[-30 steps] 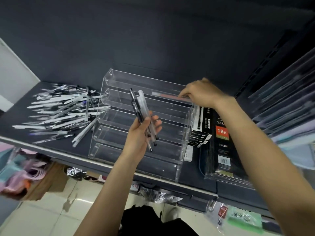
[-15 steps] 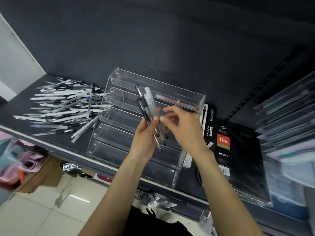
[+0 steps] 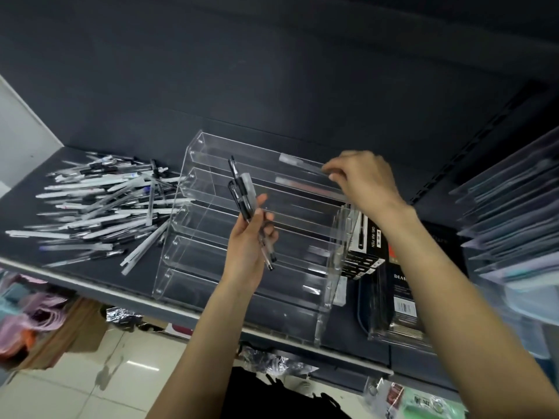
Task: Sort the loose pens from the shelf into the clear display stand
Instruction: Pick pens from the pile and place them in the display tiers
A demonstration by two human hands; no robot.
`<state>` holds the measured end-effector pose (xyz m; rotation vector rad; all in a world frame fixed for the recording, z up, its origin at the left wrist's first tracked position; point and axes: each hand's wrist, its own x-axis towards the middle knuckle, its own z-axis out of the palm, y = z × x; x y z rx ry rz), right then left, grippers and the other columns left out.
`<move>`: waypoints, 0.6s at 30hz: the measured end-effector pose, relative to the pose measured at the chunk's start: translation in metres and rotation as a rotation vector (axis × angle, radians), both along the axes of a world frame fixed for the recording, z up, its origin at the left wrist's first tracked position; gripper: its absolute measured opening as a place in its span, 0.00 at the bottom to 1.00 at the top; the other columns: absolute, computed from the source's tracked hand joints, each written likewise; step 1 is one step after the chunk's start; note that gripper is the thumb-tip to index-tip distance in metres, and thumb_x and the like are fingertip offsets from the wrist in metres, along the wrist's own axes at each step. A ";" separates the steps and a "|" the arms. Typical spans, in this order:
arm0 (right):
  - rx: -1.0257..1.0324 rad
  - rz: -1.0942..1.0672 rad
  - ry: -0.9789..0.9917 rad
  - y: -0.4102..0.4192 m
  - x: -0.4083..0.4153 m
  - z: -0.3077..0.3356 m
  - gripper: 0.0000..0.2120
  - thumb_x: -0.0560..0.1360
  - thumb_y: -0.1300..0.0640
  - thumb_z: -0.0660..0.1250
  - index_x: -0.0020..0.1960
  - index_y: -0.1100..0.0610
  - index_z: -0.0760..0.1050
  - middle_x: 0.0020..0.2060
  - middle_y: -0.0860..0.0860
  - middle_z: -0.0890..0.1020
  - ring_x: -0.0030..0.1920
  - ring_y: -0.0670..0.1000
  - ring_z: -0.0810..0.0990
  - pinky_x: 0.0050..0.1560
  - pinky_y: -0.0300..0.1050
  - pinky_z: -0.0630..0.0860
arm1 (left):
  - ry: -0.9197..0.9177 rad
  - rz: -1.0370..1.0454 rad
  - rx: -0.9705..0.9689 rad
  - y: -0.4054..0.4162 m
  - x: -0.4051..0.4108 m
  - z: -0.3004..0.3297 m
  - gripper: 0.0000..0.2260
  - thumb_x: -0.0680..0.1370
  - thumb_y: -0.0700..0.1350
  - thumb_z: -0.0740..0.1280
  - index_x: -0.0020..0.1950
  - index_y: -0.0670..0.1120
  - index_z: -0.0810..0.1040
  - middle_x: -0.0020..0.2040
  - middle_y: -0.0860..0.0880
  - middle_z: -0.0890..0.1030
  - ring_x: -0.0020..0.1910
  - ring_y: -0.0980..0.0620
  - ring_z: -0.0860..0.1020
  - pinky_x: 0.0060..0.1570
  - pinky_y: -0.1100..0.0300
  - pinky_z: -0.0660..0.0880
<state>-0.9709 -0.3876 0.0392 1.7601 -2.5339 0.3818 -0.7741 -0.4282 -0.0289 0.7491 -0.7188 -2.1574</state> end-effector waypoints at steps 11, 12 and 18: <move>0.190 0.023 -0.059 -0.013 -0.011 0.000 0.06 0.75 0.58 0.69 0.50 0.54 0.82 0.47 0.50 0.84 0.48 0.50 0.81 0.50 0.44 0.76 | -0.040 -0.018 0.012 -0.010 0.005 -0.004 0.12 0.82 0.41 0.57 0.62 0.46 0.76 0.49 0.51 0.83 0.49 0.53 0.82 0.55 0.58 0.74; 0.201 0.025 -0.053 -0.012 -0.010 0.001 0.07 0.75 0.58 0.68 0.51 0.54 0.82 0.48 0.50 0.84 0.49 0.50 0.81 0.51 0.45 0.76 | -0.056 -0.016 0.015 -0.010 0.005 -0.004 0.12 0.82 0.41 0.58 0.62 0.46 0.76 0.51 0.51 0.83 0.51 0.53 0.82 0.56 0.58 0.74; 0.183 -0.049 0.001 -0.009 -0.008 -0.003 0.10 0.78 0.57 0.63 0.55 0.53 0.81 0.53 0.52 0.82 0.53 0.56 0.79 0.53 0.48 0.75 | -0.006 -0.016 0.062 -0.010 0.001 0.003 0.14 0.82 0.40 0.56 0.65 0.44 0.74 0.58 0.48 0.82 0.57 0.50 0.80 0.57 0.56 0.75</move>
